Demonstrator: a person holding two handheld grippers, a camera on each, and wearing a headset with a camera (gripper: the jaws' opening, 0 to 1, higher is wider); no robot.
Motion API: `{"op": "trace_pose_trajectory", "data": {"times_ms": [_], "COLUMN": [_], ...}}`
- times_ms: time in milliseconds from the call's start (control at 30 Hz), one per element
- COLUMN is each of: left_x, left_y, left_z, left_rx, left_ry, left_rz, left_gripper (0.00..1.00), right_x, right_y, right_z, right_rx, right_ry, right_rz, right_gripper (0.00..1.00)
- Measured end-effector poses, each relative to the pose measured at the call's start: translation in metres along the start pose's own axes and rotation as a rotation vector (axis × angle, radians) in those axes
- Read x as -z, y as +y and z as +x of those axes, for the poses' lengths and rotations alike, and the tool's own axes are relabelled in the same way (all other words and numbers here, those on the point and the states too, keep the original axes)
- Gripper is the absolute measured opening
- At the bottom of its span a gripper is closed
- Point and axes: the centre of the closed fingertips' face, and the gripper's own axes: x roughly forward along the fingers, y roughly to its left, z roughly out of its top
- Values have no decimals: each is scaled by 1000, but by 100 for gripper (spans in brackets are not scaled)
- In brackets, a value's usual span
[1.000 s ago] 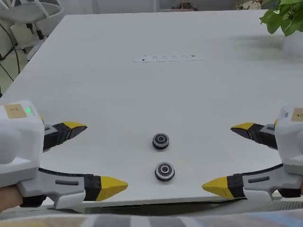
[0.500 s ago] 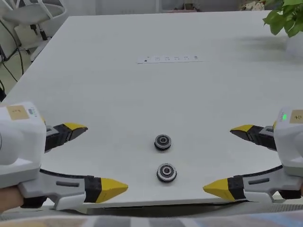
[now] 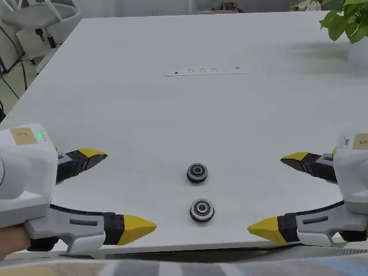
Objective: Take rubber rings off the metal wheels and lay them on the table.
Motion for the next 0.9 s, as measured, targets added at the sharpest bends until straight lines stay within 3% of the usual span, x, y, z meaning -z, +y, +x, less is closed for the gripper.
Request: {"op": "trace_pose_trajectory", "data": {"times_ms": [400, 900], "left_x": [3, -1], "left_y": [-3, -6], "left_z": [6, 13], "left_rx": [11, 30], "left_ry": [3, -1], "left_rz": [-7, 13], "left_gripper": [91, 90], "right_x": [0, -6], "right_y": [0, -5], "right_z": [3, 8], "right_rx": [-5, -10], "right_ry": [-16, -38], "right_rz": [16, 0], "right_gripper": [87, 84]}}
